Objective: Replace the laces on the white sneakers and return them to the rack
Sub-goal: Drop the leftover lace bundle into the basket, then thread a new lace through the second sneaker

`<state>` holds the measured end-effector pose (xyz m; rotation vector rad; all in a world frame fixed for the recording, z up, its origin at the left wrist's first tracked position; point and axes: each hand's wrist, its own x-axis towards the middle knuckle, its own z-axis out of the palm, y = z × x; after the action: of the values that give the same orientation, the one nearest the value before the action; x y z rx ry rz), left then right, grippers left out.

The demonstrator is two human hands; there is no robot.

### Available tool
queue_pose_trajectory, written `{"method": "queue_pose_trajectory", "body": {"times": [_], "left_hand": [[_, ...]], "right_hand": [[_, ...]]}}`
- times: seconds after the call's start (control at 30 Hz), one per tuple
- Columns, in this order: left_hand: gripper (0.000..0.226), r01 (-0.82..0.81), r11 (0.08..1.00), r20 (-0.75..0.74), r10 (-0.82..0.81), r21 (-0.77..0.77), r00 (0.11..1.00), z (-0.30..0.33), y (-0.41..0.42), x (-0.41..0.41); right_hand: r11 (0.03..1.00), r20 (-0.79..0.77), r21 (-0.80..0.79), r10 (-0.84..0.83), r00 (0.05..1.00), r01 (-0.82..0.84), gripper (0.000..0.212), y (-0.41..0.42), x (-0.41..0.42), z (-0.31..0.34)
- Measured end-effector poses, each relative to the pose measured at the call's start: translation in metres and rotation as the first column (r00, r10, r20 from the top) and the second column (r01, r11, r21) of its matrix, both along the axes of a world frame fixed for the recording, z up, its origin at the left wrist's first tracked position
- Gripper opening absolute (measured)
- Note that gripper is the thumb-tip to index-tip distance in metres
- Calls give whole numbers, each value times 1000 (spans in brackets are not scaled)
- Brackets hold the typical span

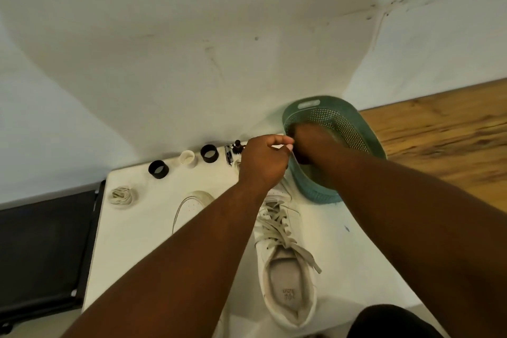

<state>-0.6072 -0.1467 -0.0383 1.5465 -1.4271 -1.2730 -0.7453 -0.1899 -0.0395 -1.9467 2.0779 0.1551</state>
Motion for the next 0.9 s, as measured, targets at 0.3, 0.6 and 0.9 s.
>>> {"method": "queue_pose_trajectory", "body": {"times": [0.3,0.6,0.9], "left_hand": [[32,221,975,238,-219,19,946,34,34,53],[25,-39,998,407,57,-51,912,68,129,156],[47,-9,998,461,-18,56,887,34,227,200]], "right_hand": [[985,77,-139,-89,993,100,22,45,-4,36],[840,605,-434,5,796,325,10,133,71,98],[946,640,-275,45,767,173,4,226,177,20]]}}
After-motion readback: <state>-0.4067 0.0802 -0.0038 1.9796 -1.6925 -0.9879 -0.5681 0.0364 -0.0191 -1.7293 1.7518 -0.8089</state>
